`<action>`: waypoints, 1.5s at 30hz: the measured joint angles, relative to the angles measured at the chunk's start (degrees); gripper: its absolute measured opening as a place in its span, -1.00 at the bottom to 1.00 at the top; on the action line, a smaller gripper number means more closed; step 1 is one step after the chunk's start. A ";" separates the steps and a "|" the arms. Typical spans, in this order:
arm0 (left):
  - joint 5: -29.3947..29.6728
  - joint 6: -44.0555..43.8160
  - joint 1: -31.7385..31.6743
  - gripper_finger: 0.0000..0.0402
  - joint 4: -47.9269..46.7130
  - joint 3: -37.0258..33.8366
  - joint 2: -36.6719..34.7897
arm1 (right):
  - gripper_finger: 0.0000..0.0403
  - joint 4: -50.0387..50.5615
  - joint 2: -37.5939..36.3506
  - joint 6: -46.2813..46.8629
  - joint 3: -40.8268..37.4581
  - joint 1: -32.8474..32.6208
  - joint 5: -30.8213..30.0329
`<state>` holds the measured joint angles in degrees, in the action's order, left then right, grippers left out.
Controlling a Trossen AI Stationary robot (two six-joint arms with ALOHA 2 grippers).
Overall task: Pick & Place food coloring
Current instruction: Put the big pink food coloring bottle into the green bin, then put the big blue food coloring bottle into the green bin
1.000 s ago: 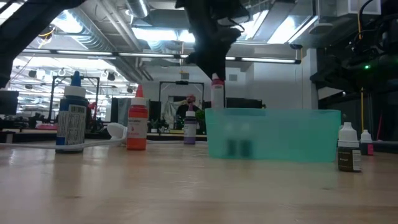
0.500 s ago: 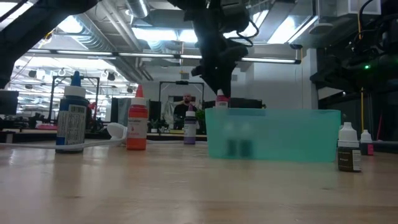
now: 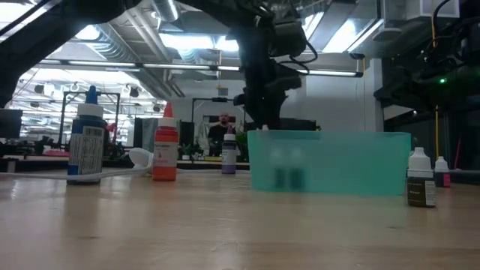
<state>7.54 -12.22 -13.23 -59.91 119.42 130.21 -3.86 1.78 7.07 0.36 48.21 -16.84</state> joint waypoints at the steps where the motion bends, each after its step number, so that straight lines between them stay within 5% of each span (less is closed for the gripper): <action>1: 0.07 0.06 0.00 -0.42 0.56 0.00 0.24 | 0.91 -0.02 0.04 -0.02 0.02 0.00 0.00; 17: 1.30 1.02 -0.02 0.00 1.72 0.00 0.38 | 0.91 0.02 0.07 0.00 0.00 -0.02 0.00; 36: -0.60 2.49 0.51 0.06 -9.40 15.57 -0.13 | 0.91 0.00 0.07 -0.01 0.00 0.00 0.00; 45: -1.12 3.18 1.66 0.25 -12.24 13.86 -5.14 | 0.91 -0.02 0.09 -0.02 0.00 -0.02 0.00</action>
<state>6.42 -9.04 -11.57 -72.15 133.27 125.06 -3.88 1.87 7.05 0.36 48.19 -16.84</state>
